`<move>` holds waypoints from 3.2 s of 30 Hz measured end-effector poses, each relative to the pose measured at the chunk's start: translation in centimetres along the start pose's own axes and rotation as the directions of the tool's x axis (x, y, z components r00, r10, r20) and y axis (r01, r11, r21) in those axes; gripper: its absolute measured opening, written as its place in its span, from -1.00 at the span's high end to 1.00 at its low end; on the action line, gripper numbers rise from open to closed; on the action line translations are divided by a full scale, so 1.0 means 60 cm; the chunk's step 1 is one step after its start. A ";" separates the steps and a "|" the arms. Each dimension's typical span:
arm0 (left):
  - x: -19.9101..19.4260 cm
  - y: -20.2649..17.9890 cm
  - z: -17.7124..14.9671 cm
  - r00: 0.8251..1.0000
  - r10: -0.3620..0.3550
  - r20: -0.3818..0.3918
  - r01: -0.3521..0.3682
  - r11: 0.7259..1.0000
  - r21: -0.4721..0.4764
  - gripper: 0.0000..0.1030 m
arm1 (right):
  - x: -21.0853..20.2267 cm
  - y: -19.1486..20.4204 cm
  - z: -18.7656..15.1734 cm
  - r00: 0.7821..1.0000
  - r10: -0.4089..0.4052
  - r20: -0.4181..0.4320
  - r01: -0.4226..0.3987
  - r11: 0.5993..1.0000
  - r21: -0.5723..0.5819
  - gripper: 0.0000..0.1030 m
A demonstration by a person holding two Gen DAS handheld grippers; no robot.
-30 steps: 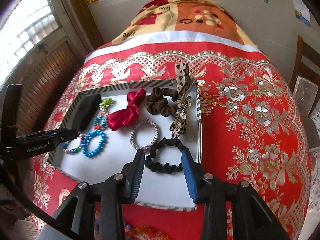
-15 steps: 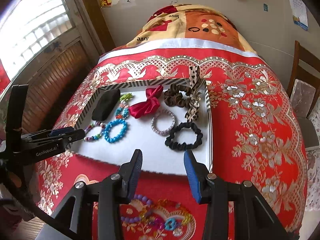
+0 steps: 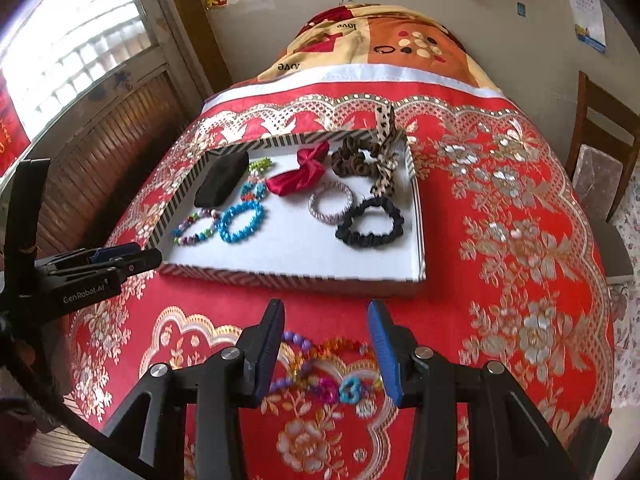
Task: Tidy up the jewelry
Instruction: 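Release the blue bracelet and black scrunchie in the tray and withdraw both tools, then grasp the purple bead bracelet with the left tool while the right tool grasps the amber heart bracelet, then carry the purple bracelet and amber heart bracelet into the tray with both tools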
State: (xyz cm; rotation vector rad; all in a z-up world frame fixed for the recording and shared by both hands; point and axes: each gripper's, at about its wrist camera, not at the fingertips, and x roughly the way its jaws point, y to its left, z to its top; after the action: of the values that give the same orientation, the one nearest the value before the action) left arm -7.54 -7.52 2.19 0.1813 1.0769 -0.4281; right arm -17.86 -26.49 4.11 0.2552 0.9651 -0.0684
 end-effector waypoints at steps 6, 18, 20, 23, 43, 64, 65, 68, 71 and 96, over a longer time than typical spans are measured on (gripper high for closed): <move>0.006 -0.005 -0.023 0.999 -0.029 -0.033 0.029 1.000 0.009 0.21 | -0.007 -0.020 -0.038 0.999 -0.022 -0.027 0.023 0.999 0.029 0.20; 0.048 -0.055 -0.053 0.968 -0.198 -0.156 0.207 0.977 0.048 0.13 | 0.023 -0.055 -0.095 0.994 -0.029 -0.102 0.037 0.997 0.071 0.19; 0.058 -0.074 -0.057 0.961 -0.208 -0.183 0.225 0.972 0.075 0.10 | 0.035 -0.060 -0.092 0.994 -0.029 -0.104 0.036 0.997 0.070 0.19; 0.073 -0.099 -0.060 0.960 -0.194 -0.202 0.220 0.969 0.115 0.09 | 0.053 -0.064 -0.084 0.993 -0.028 -0.115 0.035 0.997 0.062 0.19; 0.105 -0.159 -0.042 0.974 -0.132 -0.182 0.170 0.962 0.212 0.85 | 0.072 -0.055 -0.061 0.997 -0.043 -0.058 0.037 0.995 -0.097 0.84; -0.043 -0.126 0.010 0.992 -0.122 -0.023 0.124 0.957 0.263 0.85 | -0.076 -0.030 0.018 0.992 0.043 0.117 -0.035 0.997 -0.070 0.84; -0.048 -0.122 0.014 0.993 -0.117 -0.012 0.116 0.958 0.263 0.85 | -0.080 -0.029 0.021 0.991 0.042 0.124 -0.033 0.997 -0.072 0.84; -0.056 -0.113 0.025 0.994 -0.106 0.008 0.101 0.961 0.258 0.85 | -0.084 -0.026 0.030 0.990 0.042 0.135 -0.032 0.997 -0.075 0.84; -0.059 -0.106 0.034 0.996 -0.090 0.025 0.081 0.964 0.253 0.85 | -0.086 -0.021 0.035 0.989 0.040 0.141 -0.028 0.996 -0.083 0.84; -0.017 -0.039 0.115 0.999 -0.013 0.043 0.006 0.989 0.150 0.85 | -0.060 0.021 0.107 0.986 0.069 0.153 -0.047 0.988 -0.147 0.84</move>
State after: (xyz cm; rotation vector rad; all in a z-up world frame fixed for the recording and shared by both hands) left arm -3.36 -11.75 6.47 0.2985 1.0032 -0.5198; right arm -14.52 -27.06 10.75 0.1431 0.8007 0.0339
